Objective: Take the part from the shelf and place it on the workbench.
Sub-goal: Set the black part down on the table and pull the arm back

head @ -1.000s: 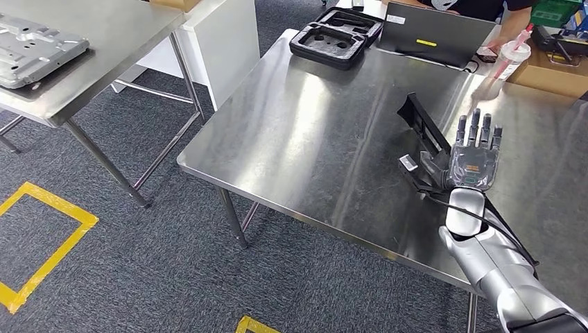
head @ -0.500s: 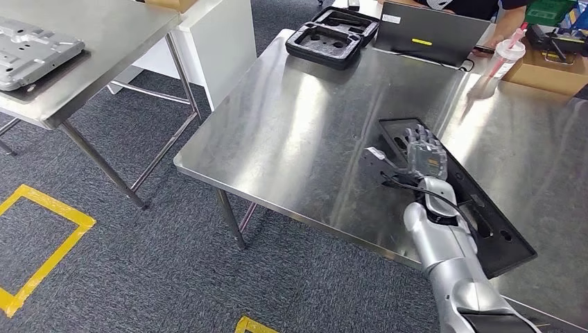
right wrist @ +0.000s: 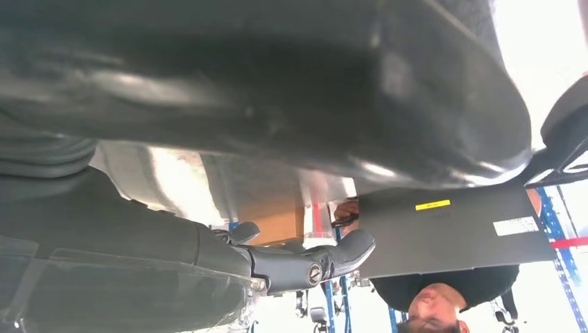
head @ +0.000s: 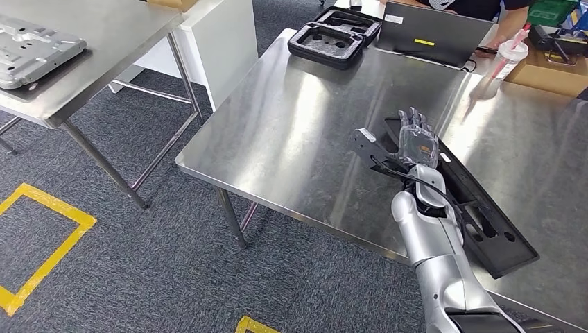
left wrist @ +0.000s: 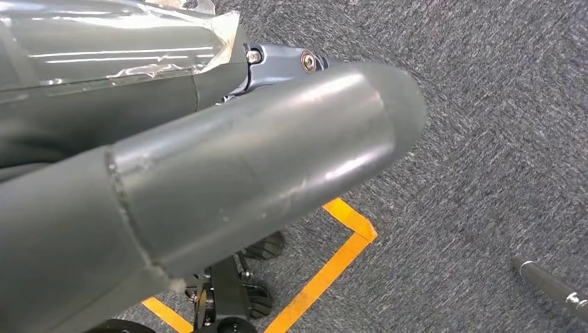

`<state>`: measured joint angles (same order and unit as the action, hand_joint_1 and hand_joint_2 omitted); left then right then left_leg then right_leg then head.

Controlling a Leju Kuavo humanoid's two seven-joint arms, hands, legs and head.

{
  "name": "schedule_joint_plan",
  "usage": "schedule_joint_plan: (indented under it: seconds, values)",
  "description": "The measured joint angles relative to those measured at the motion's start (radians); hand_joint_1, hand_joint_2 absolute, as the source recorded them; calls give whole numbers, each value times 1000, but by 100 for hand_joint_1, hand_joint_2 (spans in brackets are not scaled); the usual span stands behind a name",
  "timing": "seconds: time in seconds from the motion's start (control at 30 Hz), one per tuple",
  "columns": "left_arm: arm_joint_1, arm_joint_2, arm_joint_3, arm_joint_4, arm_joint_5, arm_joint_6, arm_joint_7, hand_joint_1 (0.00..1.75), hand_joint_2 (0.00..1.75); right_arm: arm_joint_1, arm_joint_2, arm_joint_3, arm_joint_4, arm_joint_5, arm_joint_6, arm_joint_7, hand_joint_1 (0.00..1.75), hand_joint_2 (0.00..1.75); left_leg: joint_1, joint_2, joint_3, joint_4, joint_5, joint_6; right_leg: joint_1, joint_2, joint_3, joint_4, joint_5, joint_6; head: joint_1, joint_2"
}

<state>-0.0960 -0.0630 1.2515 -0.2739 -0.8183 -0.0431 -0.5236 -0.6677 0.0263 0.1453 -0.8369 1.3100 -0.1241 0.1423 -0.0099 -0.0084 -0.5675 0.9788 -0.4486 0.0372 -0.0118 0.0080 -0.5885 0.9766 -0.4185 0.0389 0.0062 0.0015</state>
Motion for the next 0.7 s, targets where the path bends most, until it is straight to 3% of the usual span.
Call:
schedule_joint_plan:
  seconds: [0.17, 0.3, 0.5, 0.7]
  values:
    - [0, -1, -2, 0, 0, -1, 0, 0, 0, 10, 1, -1, -30, -17, -17, -17, 0, 0, 0, 0, 0, 0, 0, 0, 0, 0, 0, 0, 0, 0, 0, 0]
    - [-1, -4, -2, 0, 11, -2, -8, 0, 0, 78, 19, -12, -164, -183, -100, -154, 0, 0, 0, -1, 1, 0, 0, 0, 0, 0, -2, 0, 0, 0, 0, 0]
    - [2, -14, 1, 0, 41, 19, -21, 0, 0, 345, 57, -9, -627, -618, -213, -394, 0, 0, 1, -6, 2, 0, -5, -3, 0, -3, -2, 0, -4, -4, 0, 0]
    - [6, -21, 28, 0, 87, 35, 28, 0, 0, 632, 62, 40, -965, -827, -205, -524, 0, 0, 0, -4, 4, 0, -12, -2, -4, -1, 1, -1, -6, -4, 0, 0]
